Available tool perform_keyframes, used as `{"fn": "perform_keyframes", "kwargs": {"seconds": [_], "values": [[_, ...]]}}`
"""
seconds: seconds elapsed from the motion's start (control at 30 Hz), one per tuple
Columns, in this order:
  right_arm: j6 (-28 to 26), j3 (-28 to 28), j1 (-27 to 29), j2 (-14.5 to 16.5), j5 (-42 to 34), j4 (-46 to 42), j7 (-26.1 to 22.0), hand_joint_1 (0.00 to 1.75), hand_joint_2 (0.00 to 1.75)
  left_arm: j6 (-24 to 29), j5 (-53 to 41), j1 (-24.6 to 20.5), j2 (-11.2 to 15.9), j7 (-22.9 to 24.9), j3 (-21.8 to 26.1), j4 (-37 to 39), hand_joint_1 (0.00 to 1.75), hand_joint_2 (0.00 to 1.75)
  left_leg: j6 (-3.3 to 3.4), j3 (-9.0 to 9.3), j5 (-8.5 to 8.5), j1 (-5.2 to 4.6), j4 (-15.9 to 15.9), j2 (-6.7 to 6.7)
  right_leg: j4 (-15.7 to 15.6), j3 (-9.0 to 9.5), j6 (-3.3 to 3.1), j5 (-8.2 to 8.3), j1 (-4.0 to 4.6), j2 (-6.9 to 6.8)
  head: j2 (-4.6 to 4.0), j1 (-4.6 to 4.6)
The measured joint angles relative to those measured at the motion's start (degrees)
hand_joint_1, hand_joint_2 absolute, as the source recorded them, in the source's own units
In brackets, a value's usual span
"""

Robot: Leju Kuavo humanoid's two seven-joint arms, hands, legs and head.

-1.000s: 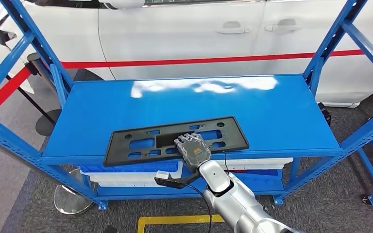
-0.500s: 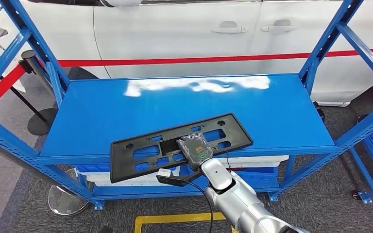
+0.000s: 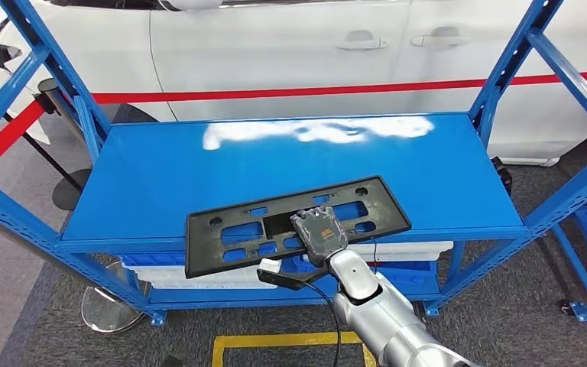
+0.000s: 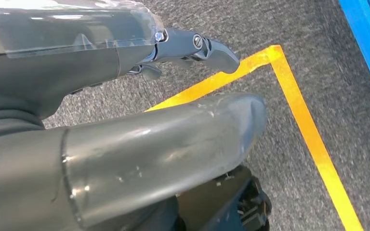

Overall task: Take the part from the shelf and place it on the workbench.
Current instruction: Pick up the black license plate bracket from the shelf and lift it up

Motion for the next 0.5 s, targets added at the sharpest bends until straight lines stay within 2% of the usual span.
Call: {"fn": "perform_keyframes", "kwargs": {"seconds": [0.03,0.1,0.13,0.17,0.2,0.27,0.3,0.33,0.37,0.47,0.5], "values": [[-0.05,-0.14,0.05,-0.01,-0.44,-0.35,-0.24,1.75,1.75,0.01,-0.13,0.02,0.0,-0.07,0.15,0.01,0.0,0.0,-0.17,-1.19,-1.55,0.06,2.61,-0.01,-0.12,0.07,-0.26,0.13,-0.09,-0.03,0.0,-0.17],[-0.15,-0.39,0.33,-0.04,-1.71,-1.06,-1.07,1.75,1.75,0.01,-0.31,0.13,-0.01,-0.2,0.58,0.01,0.0,0.0,-0.43,-4.71,-5.22,0.07,10.26,-0.02,-0.1,0.08,-0.55,0.05,0.07,-0.08,0.0,-0.46],[-0.21,-0.51,0.62,-0.07,-2.82,-1.54,-1.78,1.75,1.75,0.01,-0.35,0.24,-0.01,-0.27,0.81,0.01,0.0,0.0,-0.51,-6.19,-6.16,0.08,13.31,-0.02,-0.08,0.14,-0.61,-0.05,0.18,-0.07,0.0,-0.48],[-0.27,-0.66,0.97,-0.1,-4.48,-2.22,-2.81,1.75,1.75,0.01,-0.35,0.37,-0.01,-0.37,1.05,0.01,0.0,0.0,-0.52,-6.86,-6.07,0.08,14.57,-0.02,-0.05,0.27,-0.64,-0.2,0.26,-0.02,0.0,-0.5],[-0.34,-0.83,1.36,-0.11,-6.85,-3.23,-4.2,1.75,1.75,0.01,-0.35,0.47,0.0,-0.5,1.32,0.0,0.0,0.0,-0.44,-6.32,-4.82,0.07,13.42,-0.02,-0.04,0.53,-0.6,-0.41,0.31,0.07,0.0,-0.5],[-0.22,-1.2,2.21,-0.01,-13.89,-6.27,-8.03,1.75,1.75,0.03,-0.29,0.64,0.01,-0.9,2.0,0.01,0.0,0.0,-0.07,-2.65,-0.97,0.06,6.04,0.0,-0.04,1.28,-0.37,-1.01,0.34,0.27,0.0,-0.5],[-0.02,-1.45,2.69,0.13,-18.08,-8.39,-10.13,1.75,1.75,0.05,-0.24,0.69,0.0,-1.15,2.37,0.02,0.0,0.0,0.18,-0.72,0.25,-0.05,2.34,-0.01,0.04,1.59,-0.11,-1.36,0.46,0.41,0.0,-0.48],[0.28,-1.68,3.26,0.26,-21.96,-10.71,-11.87,1.75,1.75,0.09,-0.19,0.72,-0.01,-1.39,2.74,0.02,0.0,0.0,0.44,0.53,0.71,-0.18,-0.02,-0.04,0.05,1.8,0.17,-1.63,0.57,0.54,0.0,-0.47],[0.61,-1.89,3.88,0.42,-25.08,-13.13,-13.06,1.75,1.75,0.13,-0.15,0.76,-0.02,-1.59,3.09,0.02,0.0,0.0,0.73,1.11,0.52,-0.35,-1.03,-0.08,0.0,1.91,0.49,-1.83,0.63,0.65,0.0,-0.44],[1.57,-2.04,5.51,0.74,-28.62,-18.92,-13.81,1.75,1.75,0.21,-0.15,0.89,-0.08,-1.96,3.84,0.02,0.0,0.0,1.76,1.58,0.24,-0.38,-1.63,-0.17,-0.03,2.15,1.53,-2.45,0.54,0.67,0.0,-0.38],[1.75,-2.08,5.96,0.77,-28.92,-20.21,-13.82,1.75,1.75,0.21,-0.15,0.94,-0.1,-2.03,3.96,0.02,0.0,0.0,2.15,1.77,0.25,-0.27,-1.92,-0.17,1.06,1.68,1.82,-3.22,0.48,0.59,0.0,-0.29]]}}
